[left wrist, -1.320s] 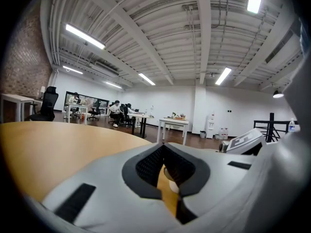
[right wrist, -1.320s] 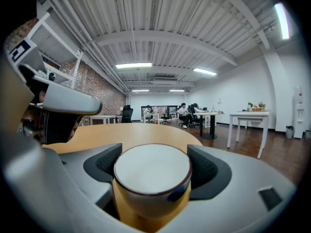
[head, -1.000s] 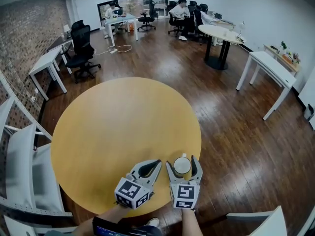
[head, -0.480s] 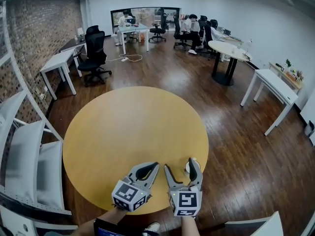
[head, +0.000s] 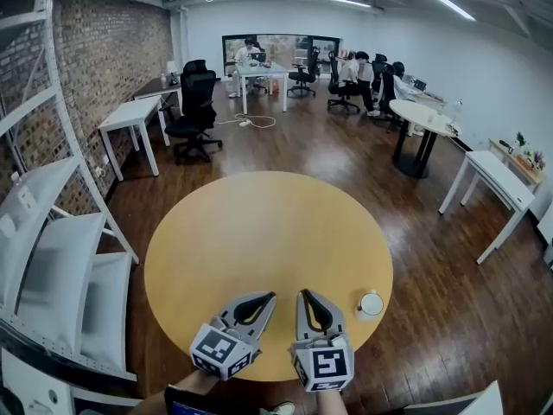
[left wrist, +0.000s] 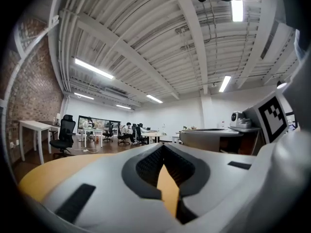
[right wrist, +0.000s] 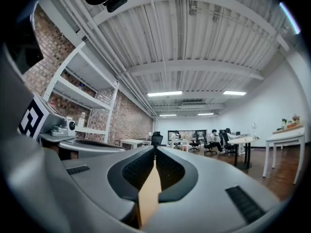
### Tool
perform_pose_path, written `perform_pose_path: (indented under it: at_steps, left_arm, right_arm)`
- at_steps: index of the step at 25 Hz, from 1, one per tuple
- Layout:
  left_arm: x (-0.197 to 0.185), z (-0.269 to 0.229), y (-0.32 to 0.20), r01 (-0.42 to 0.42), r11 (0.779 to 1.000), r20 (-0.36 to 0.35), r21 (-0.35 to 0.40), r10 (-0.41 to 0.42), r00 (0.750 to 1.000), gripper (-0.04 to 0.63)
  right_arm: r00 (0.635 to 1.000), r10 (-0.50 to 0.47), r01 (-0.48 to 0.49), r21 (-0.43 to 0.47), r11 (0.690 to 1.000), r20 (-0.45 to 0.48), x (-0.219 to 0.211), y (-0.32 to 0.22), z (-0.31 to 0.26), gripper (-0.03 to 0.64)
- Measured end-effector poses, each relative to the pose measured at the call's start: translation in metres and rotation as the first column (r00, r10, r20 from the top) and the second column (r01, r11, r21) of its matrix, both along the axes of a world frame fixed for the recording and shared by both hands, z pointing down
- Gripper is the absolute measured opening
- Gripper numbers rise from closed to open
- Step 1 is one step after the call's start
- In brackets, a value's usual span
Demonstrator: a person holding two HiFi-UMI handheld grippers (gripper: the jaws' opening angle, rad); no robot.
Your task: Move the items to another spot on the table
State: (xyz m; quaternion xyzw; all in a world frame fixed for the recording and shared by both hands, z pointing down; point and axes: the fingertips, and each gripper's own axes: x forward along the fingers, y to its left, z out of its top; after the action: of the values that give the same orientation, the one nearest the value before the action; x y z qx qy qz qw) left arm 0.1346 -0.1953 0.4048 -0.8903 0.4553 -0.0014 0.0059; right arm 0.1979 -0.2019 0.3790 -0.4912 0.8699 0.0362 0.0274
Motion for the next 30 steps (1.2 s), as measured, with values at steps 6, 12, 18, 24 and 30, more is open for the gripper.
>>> perform_pose_path:
  at_steps: [6, 12, 18, 24, 30]
  left_arm:
    - [-0.063, -0.018, 0.026, 0.043, 0.999, -0.007, 0.027, -0.043, 0.999, 0.003]
    - [-0.112, -0.015, 0.049, 0.056, 0.998, -0.013, 0.023, -0.056, 0.998, 0.003]
    - [-0.14, -0.015, 0.069, 0.054, 0.998, -0.002, 0.04, -0.054, 0.999, 0.003]
    - [-0.16, -0.014, 0.082, 0.052, 0.997, -0.012, 0.055, -0.051, 0.999, 0.003]
    - [-0.171, -0.011, 0.088, 0.039, 0.998, -0.008, 0.048, -0.039, 0.999, 0.003]
  right_arm:
    - [0.997, -0.071, 0.071, 0.012, 0.997, 0.035, -0.068, 0.028, -0.016, 0.002]
    - [0.99, -0.113, 0.114, -0.008, 0.993, 0.087, -0.122, 0.055, -0.016, 0.002]
    - [0.993, -0.121, 0.121, -0.068, 0.99, 0.003, -0.16, 0.078, -0.003, 0.002]
    - [0.994, -0.104, 0.101, -0.065, 0.993, -0.032, -0.181, 0.089, 0.004, 0.002]
    - [0.997, -0.074, 0.073, -0.057, 0.996, -0.016, -0.188, 0.094, 0.004, 0.002]
